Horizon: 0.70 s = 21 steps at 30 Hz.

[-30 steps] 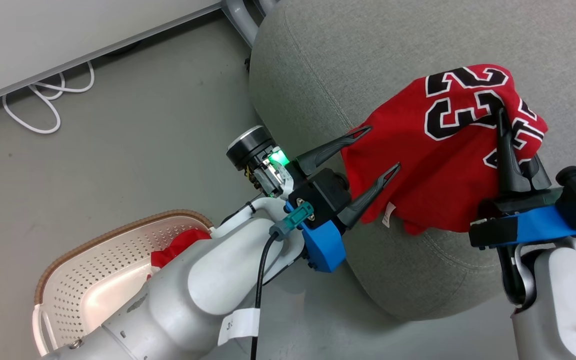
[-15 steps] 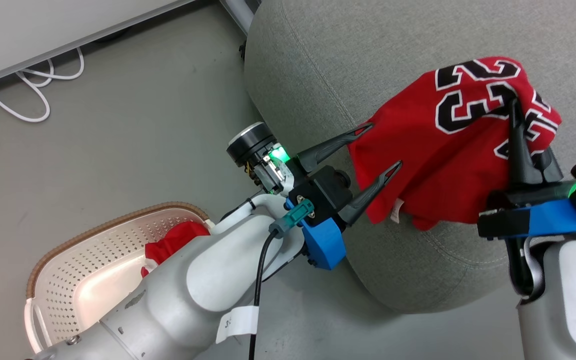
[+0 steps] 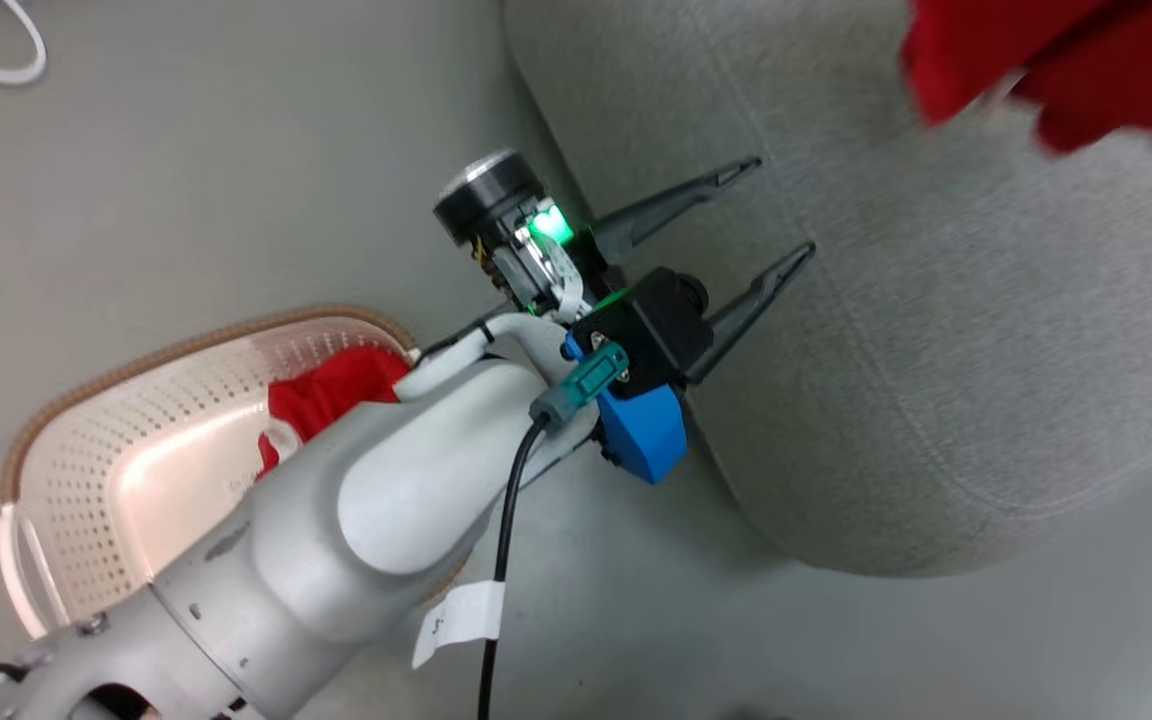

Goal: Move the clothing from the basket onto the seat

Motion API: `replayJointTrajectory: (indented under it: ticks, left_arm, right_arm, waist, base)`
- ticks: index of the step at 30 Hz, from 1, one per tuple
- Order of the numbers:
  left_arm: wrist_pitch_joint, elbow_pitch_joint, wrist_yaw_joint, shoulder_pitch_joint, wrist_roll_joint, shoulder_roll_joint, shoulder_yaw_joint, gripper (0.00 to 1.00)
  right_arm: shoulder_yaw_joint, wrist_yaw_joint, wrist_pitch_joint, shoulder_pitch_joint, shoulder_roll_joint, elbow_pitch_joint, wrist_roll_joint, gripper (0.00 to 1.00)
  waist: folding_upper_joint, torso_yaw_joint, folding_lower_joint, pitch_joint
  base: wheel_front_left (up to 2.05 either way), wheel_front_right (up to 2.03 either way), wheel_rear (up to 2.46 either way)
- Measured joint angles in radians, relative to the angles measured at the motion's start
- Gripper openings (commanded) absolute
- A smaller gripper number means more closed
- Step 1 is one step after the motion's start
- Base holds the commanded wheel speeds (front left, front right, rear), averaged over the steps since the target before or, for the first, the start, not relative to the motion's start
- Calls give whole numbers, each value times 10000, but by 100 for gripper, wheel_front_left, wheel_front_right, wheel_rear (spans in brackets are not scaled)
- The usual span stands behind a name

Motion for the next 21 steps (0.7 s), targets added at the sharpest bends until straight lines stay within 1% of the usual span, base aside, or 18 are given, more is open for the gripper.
replayJointTrajectory:
  ticks: [1,2,3,4,5,9,13,17,21]
  left_arm:
    - [35,-71,10,-106,25,58,4,100]
    - [117,-205,10,-274,119,199,6,100]
    - [117,-205,10,-274,119,199,6,100]
    - [232,-349,10,-452,194,322,8,100]
    - [280,-449,12,-550,240,372,10,100]
    - [477,-828,40,-909,359,589,33,100]
    - [650,-1139,69,-1122,453,717,4,100]
    - [767,-1371,102,-1193,516,882,-15,100]
    - [813,-1530,161,-1194,518,991,-61,100]
  right_arm:
    - [-255,0,0,-301,-134,-69,2,0]
    - [-800,0,0,-855,-418,-167,6,0]
    - [-800,0,0,-855,-418,-167,6,0]
    - [-1352,0,0,-1364,-765,-215,69,0]
    - [-1561,0,0,-1600,-976,-190,79,0]
    - [-2295,0,0,-2360,-1787,437,215,0]
    - [-2629,0,0,-2708,-2487,1283,102,0]
    - [-2679,0,0,-2823,-2669,2186,-79,0]
    - [-2700,0,0,-2739,-2378,2874,-219,0]
  waist:
    - [0,34,0,192]
    - [0,99,0,570]
    - [0,99,0,570]
    - [0,165,1,953]
    - [-1,196,1,1141]
    - [0,308,1,1893]
    - [0,420,1,2555]
    - [-1,521,1,3083]
    - [0,587,1,3394]
  base:
    - [0,0,0]
    - [0,0,0]
    - [0,0,0]
    - [0,0,0]
    - [0,0,0]
    - [0,0,0]
    - [0,0,0]
    - [0,0,0]
    - [0,0,0]
